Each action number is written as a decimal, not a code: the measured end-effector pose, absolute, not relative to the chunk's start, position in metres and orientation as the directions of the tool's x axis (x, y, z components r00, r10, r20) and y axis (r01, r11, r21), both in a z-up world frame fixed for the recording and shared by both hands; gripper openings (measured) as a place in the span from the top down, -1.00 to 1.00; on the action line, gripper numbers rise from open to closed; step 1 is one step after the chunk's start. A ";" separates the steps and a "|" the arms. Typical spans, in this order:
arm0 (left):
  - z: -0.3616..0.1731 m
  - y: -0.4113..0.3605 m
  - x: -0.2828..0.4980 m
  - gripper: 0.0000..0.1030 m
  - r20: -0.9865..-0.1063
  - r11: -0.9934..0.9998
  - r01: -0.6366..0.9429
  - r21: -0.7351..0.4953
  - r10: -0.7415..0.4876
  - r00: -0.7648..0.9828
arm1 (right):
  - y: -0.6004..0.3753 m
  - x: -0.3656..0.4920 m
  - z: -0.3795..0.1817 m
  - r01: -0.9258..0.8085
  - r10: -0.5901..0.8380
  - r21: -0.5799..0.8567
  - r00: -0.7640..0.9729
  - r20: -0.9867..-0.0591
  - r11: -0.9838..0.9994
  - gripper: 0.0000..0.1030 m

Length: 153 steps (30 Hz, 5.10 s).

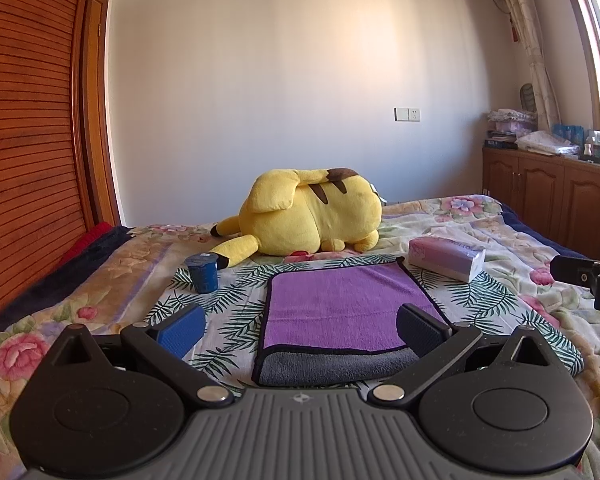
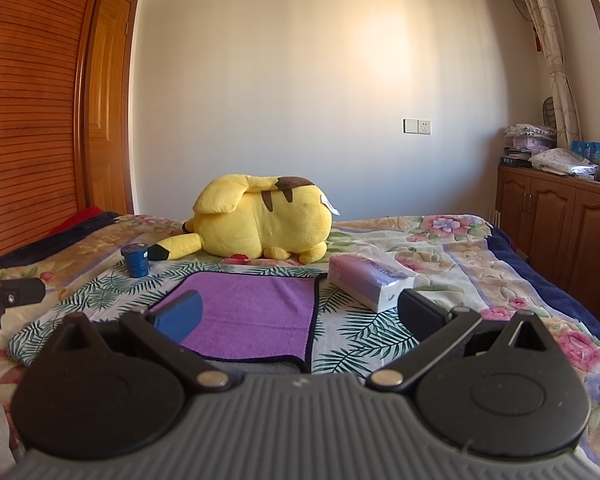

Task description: Fold towel

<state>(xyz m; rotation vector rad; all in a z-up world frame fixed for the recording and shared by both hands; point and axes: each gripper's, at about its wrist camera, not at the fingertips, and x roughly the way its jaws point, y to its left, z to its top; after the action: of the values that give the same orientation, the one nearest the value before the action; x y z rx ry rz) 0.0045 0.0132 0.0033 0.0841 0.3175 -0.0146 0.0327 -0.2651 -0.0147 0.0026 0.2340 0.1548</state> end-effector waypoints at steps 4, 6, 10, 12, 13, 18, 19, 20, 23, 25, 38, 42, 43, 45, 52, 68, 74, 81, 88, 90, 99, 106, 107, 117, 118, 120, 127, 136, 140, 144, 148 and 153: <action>0.001 0.006 0.004 -0.69 -0.329 0.996 0.033 0.087 -0.002 0.944 | -0.263 0.034 -0.014 -0.153 0.153 0.017 0.960 -0.234 0.988 -1.00; 0.000 0.004 0.005 -0.69 -0.337 0.995 0.037 0.089 -0.005 0.942 | -0.262 0.032 -0.015 -0.156 0.155 0.014 0.959 -0.236 0.988 -1.00; -0.001 0.004 0.005 -0.69 -0.349 0.995 0.042 0.093 -0.007 0.937 | -0.258 0.035 -0.019 -0.161 0.159 0.009 0.957 -0.243 0.987 -1.00; -0.003 0.003 0.006 -0.69 -0.361 0.994 0.048 0.095 -0.010 0.932 | -0.258 0.035 -0.017 -0.165 0.162 0.009 0.955 -0.250 0.986 -1.00; -0.003 0.003 0.006 -0.69 -0.364 0.994 0.049 0.096 -0.010 0.931 | -0.258 0.035 -0.017 -0.167 0.164 0.009 0.953 -0.254 0.986 -1.00; -0.007 0.000 0.010 -0.69 -0.392 0.994 0.055 0.098 -0.012 0.920 | -0.256 0.038 -0.019 -0.180 0.173 0.003 0.945 -0.279 0.984 -1.00; -0.008 0.000 0.011 -0.69 -0.398 0.994 0.055 0.098 -0.012 0.917 | -0.255 0.039 -0.019 -0.184 0.177 0.001 0.942 -0.284 0.983 -1.00; -0.008 0.000 0.012 -0.69 -0.402 0.994 0.055 0.098 -0.011 0.916 | -0.254 0.040 -0.020 -0.189 0.181 -0.001 0.940 -0.290 0.982 -1.00; -0.010 0.000 0.013 -0.69 -0.414 0.993 0.056 0.099 -0.010 0.910 | -0.250 0.043 -0.023 -0.205 0.191 -0.014 0.932 -0.308 0.979 -0.99; -0.011 0.000 0.016 -0.69 -0.429 0.994 0.056 0.097 -0.010 0.903 | -0.248 0.045 -0.024 -0.216 0.198 -0.020 0.927 -0.318 0.976 -0.97; -0.020 -0.001 0.030 -0.69 -0.484 0.993 0.089 0.080 -0.039 0.874 | -0.245 0.064 -0.032 -0.256 0.230 -0.013 0.891 -0.392 0.967 -0.66; -0.021 0.000 0.036 -0.68 -0.490 0.993 0.097 0.074 -0.048 0.870 | -0.245 0.073 -0.035 -0.259 0.232 -0.009 0.881 -0.413 0.966 -0.64; -0.021 0.000 0.038 -0.68 -0.491 0.993 0.098 0.072 -0.050 0.870 | -0.245 0.075 -0.036 -0.261 0.234 -0.008 0.878 -0.419 0.965 -0.64; -0.022 0.001 0.043 -0.68 -0.494 0.992 0.103 0.073 -0.054 0.868 | -0.245 0.080 -0.037 -0.263 0.236 -0.003 0.871 -0.430 0.965 -0.63; -0.025 0.004 0.061 -0.53 -0.512 0.990 0.118 0.076 -0.063 0.857 | -0.242 0.096 -0.043 -0.276 0.248 0.008 0.849 -0.467 0.961 -0.62; -0.037 0.023 0.104 -0.40 -0.542 0.992 0.099 0.083 -0.039 0.839 | -0.235 0.128 -0.056 -0.303 0.268 0.018 0.811 -0.519 0.953 -0.55; -0.044 0.033 0.122 -0.33 -0.562 0.992 0.095 0.085 -0.030 0.826 | -0.234 0.141 -0.062 -0.305 0.271 0.027 0.797 -0.540 0.952 -0.52; -0.057 0.040 0.139 -0.24 -0.591 0.990 0.103 0.097 -0.026 0.806 | -0.234 0.155 -0.071 -0.306 0.272 0.036 0.780 -0.563 0.951 -0.51; -0.069 0.044 0.155 -0.13 -0.620 0.985 0.129 0.112 -0.032 0.784 | -0.234 0.165 -0.078 -0.320 0.284 0.043 0.761 -0.583 0.946 -0.51; -0.073 0.045 0.161 -0.11 -0.629 0.984 0.136 0.118 -0.032 0.777 | -0.234 0.167 -0.080 -0.320 0.285 0.047 0.756 -0.589 0.946 -0.50; -0.089 0.053 0.180 0.05 -0.659 0.984 0.140 0.109 -0.034 0.751 | -0.236 0.178 -0.088 -0.324 0.295 0.067 0.731 -0.615 0.944 -0.50; -0.097 0.056 0.185 0.31 -0.686 0.985 0.154 0.076 -0.061 0.725 | -0.237 0.185 -0.094 -0.321 0.297 0.081 0.711 -0.637 0.944 -0.50; -0.098 0.056 0.185 0.34 -0.692 0.985 0.159 0.066 -0.070 0.719 | -0.237 0.186 -0.095 -0.320 0.297 0.084 0.707 -0.641 0.944 -0.50; -0.106 0.052 0.182 0.53 -0.707 0.982 0.171 0.073 -0.070 0.704 | -0.242 0.193 -0.104 -0.307 0.312 0.133 0.661 -0.682 0.942 -0.49; -0.106 0.052 0.183 0.55 -0.708 0.982 0.172 0.075 -0.069 0.703 | -0.242 0.193 -0.105 -0.306 0.314 0.138 0.657 -0.685 0.942 -0.47; -0.107 0.052 0.183 0.60 -0.710 0.982 0.173 0.075 -0.069 0.700 | -0.242 0.193 -0.105 -0.306 0.317 0.144 0.652 -0.689 0.941 -0.41; -0.109 0.052 0.182 0.74 -0.710 0.981 0.177 0.075 -0.072 0.700 | -0.241 0.193 -0.107 -0.314 0.318 0.140 0.641 -0.699 0.939 -0.15; -0.106 0.050 0.181 1.00 -0.706 0.979 0.190 0.071 -0.085 0.703 | -0.243 0.197 -0.109 -0.315 0.311 0.130 0.637 -0.705 0.940 0.08; -0.105 0.050 0.180 1.00 -0.702 0.979 0.194 0.068 -0.091 0.707 | -0.243 0.197 -0.110 -0.315 0.304 0.121 0.637 -0.708 0.941 0.33; -0.105 0.049 0.179 1.00 -0.700 0.977 0.201 0.068 -0.097 0.708 | -0.243 0.198 -0.110 -0.319 0.293 0.101 0.639 -0.712 0.942 0.46; -0.103 0.049 0.179 1.00 -0.693 0.978 0.200 0.063 -0.102 0.714 | -0.244 0.199 -0.110 -0.328 0.294 0.094 0.639 -0.710 0.940 0.62; -0.101 0.048 0.178 1.00 -0.690 0.978 0.200 0.065 -0.101 0.717 | -0.244 0.200 -0.110 -0.328 0.290 0.087 0.643 -0.708 0.941 0.80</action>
<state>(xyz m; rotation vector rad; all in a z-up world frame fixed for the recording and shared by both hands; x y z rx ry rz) 0.1783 0.0485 -0.1014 0.1388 0.7540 -0.1669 0.2001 -0.2444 -0.1101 -0.0509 0.7977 0.3524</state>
